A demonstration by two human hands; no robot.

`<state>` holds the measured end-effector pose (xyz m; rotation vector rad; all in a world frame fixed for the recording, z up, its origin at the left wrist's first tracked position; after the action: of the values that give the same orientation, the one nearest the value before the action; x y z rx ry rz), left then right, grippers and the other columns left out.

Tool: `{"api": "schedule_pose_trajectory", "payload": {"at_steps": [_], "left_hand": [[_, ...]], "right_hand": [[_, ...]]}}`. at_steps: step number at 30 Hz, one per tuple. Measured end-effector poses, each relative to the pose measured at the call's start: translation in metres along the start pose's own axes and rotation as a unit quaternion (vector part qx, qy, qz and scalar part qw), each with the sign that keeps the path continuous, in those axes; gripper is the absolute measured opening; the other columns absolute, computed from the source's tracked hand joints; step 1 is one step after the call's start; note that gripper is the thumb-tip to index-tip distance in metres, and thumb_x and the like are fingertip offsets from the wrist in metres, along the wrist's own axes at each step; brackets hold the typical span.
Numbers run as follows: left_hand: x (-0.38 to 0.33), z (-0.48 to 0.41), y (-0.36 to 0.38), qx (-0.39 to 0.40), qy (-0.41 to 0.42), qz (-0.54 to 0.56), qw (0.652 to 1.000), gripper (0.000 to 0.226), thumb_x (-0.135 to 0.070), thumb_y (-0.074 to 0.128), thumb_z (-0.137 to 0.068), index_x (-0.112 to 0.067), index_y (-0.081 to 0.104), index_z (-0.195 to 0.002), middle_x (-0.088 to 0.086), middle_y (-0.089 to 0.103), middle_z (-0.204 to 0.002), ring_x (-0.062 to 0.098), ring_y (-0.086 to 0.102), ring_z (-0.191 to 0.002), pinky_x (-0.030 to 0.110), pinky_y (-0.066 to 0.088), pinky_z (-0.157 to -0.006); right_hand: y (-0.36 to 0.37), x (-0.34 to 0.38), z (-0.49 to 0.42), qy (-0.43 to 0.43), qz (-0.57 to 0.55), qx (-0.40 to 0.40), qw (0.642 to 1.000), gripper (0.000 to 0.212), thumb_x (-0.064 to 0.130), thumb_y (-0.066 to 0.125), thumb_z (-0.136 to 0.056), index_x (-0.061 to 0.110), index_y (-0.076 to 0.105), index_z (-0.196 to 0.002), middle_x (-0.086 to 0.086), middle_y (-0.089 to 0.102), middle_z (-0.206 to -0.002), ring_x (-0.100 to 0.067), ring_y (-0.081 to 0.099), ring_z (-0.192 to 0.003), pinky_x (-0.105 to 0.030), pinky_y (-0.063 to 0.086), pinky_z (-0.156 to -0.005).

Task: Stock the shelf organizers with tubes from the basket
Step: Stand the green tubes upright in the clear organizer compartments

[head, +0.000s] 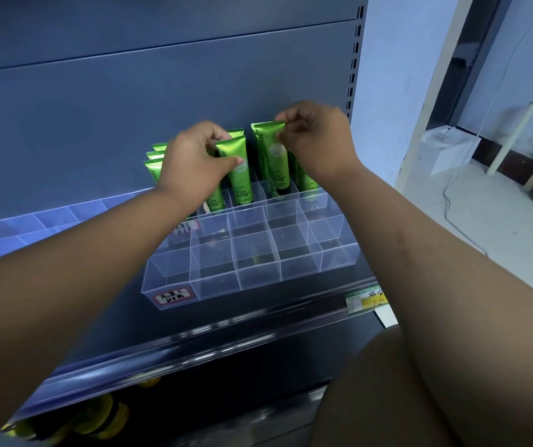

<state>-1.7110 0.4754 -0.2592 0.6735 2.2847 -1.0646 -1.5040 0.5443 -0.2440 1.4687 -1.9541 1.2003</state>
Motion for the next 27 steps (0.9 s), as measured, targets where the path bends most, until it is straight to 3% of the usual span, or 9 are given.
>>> {"api": "schedule_pose_trajectory", "payload": {"at_steps": [3, 6, 11, 15, 18, 23, 27], "left_hand": [[0.003, 0.003, 0.003, 0.005, -0.003, -0.012, 1.000, 0.031, -0.029, 0.089, -0.075, -0.030, 0.066, -0.097, -0.002, 0.071, -0.098, 0.021, 0.066, -0.092, 0.036, 0.055, -0.081], [0.005, 0.007, 0.006, 0.008, 0.002, -0.020, 1.000, 0.031, -0.028, 0.088, -0.076, -0.028, 0.069, -0.100, -0.001, 0.070, -0.098, 0.023, 0.066, -0.092, 0.038, 0.055, -0.080], [0.010, 0.010, 0.012, 0.012, 0.012, -0.036, 0.999, 0.032, -0.031, 0.088, -0.075, -0.028, 0.071, -0.102, 0.000, 0.069, -0.097, 0.022, 0.063, -0.094, 0.041, 0.053, -0.083], [0.015, 0.010, 0.014, 0.004, 0.015, -0.059, 0.998, 0.034, -0.034, 0.087, -0.075, -0.027, 0.072, -0.105, 0.000, 0.068, -0.092, 0.022, 0.061, -0.094, 0.045, 0.052, -0.085], [0.018, 0.010, 0.015, 0.002, 0.014, -0.057, 0.998, 0.034, -0.032, 0.087, -0.076, -0.026, 0.072, -0.106, -0.001, 0.066, -0.087, 0.022, 0.060, -0.090, 0.043, 0.053, -0.083], [0.023, 0.008, 0.015, 0.007, 0.003, -0.038, 0.999, 0.031, -0.027, 0.085, -0.080, -0.025, 0.072, -0.108, -0.006, 0.060, -0.078, 0.014, 0.056, -0.071, 0.039, 0.056, -0.074], [0.025, 0.006, 0.017, 0.007, 0.000, -0.014, 1.000, 0.028, -0.021, 0.082, -0.083, -0.018, 0.073, -0.110, -0.003, 0.057, -0.078, 0.013, 0.050, -0.065, 0.032, 0.050, -0.069]], "right_hand": [[0.003, -0.003, 0.002, -0.001, 0.015, 0.011, 1.000, 0.019, 0.008, 0.075, -0.084, 0.020, 0.076, -0.099, 0.010, 0.066, -0.074, 0.001, 0.060, -0.066, -0.007, 0.044, -0.064], [0.003, -0.001, 0.002, -0.029, 0.061, 0.005, 0.998, 0.020, 0.005, 0.075, -0.081, 0.017, 0.078, -0.097, 0.010, 0.064, -0.074, -0.006, 0.059, -0.069, -0.006, 0.043, -0.065], [0.005, -0.001, 0.006, -0.041, 0.095, 0.030, 0.994, 0.022, 0.002, 0.072, -0.080, 0.017, 0.078, -0.095, 0.006, 0.065, -0.077, -0.011, 0.061, -0.074, -0.019, 0.048, -0.070], [0.005, -0.005, 0.008, -0.040, 0.086, 0.029, 0.995, 0.018, 0.002, 0.072, -0.082, 0.015, 0.079, -0.091, 0.009, 0.064, -0.075, -0.008, 0.061, -0.071, -0.004, 0.043, -0.064], [0.005, -0.006, 0.009, -0.037, 0.082, 0.025, 0.996, 0.016, 0.002, 0.071, -0.084, 0.013, 0.079, -0.090, 0.007, 0.067, -0.078, -0.009, 0.063, -0.074, -0.002, 0.042, -0.065], [0.006, -0.007, 0.010, -0.028, 0.094, 0.030, 0.995, 0.018, 0.004, 0.065, -0.088, 0.014, 0.079, -0.090, 0.008, 0.067, -0.079, -0.009, 0.064, -0.074, -0.020, 0.053, -0.075], [0.007, -0.009, 0.010, -0.012, 0.086, 0.027, 0.996, 0.021, 0.002, 0.061, -0.088, 0.014, 0.078, -0.088, 0.004, 0.070, -0.079, -0.020, 0.070, -0.073, -0.030, 0.058, -0.074]]}}
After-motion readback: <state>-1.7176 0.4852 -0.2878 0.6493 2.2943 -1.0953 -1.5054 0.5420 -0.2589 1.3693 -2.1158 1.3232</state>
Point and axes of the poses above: each hand's wrist, its own z-axis away from the middle knuckle, its own y-axis out of the palm, x = y × z, the point moved 4 cm from there along -z, towards the middle knuckle
